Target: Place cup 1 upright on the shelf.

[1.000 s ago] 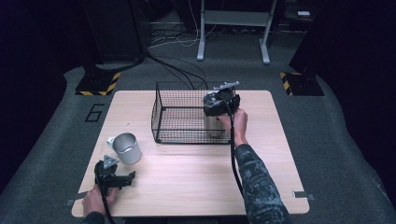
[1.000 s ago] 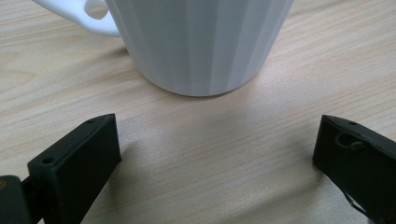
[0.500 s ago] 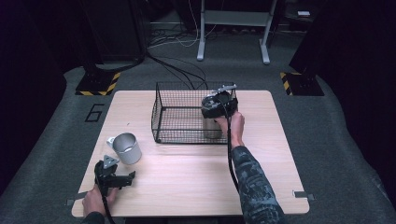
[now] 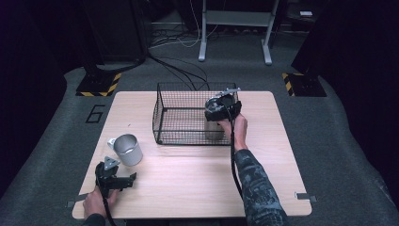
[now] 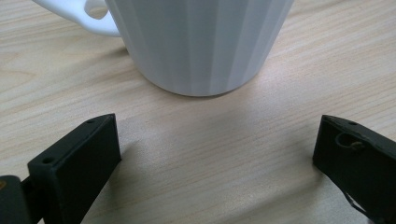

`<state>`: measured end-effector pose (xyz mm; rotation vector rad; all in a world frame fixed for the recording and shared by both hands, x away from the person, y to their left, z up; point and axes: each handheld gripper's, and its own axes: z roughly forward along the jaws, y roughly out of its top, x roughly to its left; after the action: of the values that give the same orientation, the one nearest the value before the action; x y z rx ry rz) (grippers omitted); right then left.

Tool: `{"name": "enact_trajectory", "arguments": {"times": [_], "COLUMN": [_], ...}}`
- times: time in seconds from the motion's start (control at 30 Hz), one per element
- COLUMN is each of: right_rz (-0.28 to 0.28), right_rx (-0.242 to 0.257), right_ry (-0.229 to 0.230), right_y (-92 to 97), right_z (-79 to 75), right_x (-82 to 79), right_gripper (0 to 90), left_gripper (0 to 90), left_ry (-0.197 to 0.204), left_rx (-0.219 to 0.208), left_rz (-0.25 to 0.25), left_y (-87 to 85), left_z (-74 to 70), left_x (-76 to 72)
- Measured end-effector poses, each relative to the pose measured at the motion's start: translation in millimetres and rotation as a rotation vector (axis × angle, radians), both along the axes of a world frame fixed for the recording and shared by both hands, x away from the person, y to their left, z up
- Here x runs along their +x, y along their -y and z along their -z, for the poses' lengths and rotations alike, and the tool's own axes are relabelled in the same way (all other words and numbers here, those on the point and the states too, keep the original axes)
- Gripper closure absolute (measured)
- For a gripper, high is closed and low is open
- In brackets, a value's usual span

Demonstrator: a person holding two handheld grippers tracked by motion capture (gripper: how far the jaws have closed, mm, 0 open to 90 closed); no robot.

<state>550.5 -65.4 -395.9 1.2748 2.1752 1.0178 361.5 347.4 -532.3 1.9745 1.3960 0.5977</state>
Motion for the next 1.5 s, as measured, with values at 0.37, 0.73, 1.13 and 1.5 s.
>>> {"name": "enact_trajectory", "arguments": {"times": [0.37,0.73,1.13,1.5], "right_rz": [-0.013,-0.02,-0.055,-0.068], "right_rx": [-0.034,-0.042,-0.025,-0.022], "right_ry": [-0.004,0.026,0.068,0.083], "right_y": [-1.5,3.0,18.4,46.4], "right_z": [-3.0,-19.6,-43.1,-48.1], "right_x": [-1.9,-14.7,-36.7,-74.7], "right_gripper": [0.0,0.0,0.0,0.0], "left_gripper": [0.5,0.5,0.5,0.5], "left_ry": [-0.001,-0.001,0.001,0.0], "left_rx": [-0.002,-0.001,0.002,0.001], "left_rz": [0.002,0.002,0.0,0.001], "left_y": [0.0,-0.1,-0.2,-0.2], "left_z": [0.1,0.0,-0.1,0.0], "left_x": [0.1,0.1,0.5,0.5]}}
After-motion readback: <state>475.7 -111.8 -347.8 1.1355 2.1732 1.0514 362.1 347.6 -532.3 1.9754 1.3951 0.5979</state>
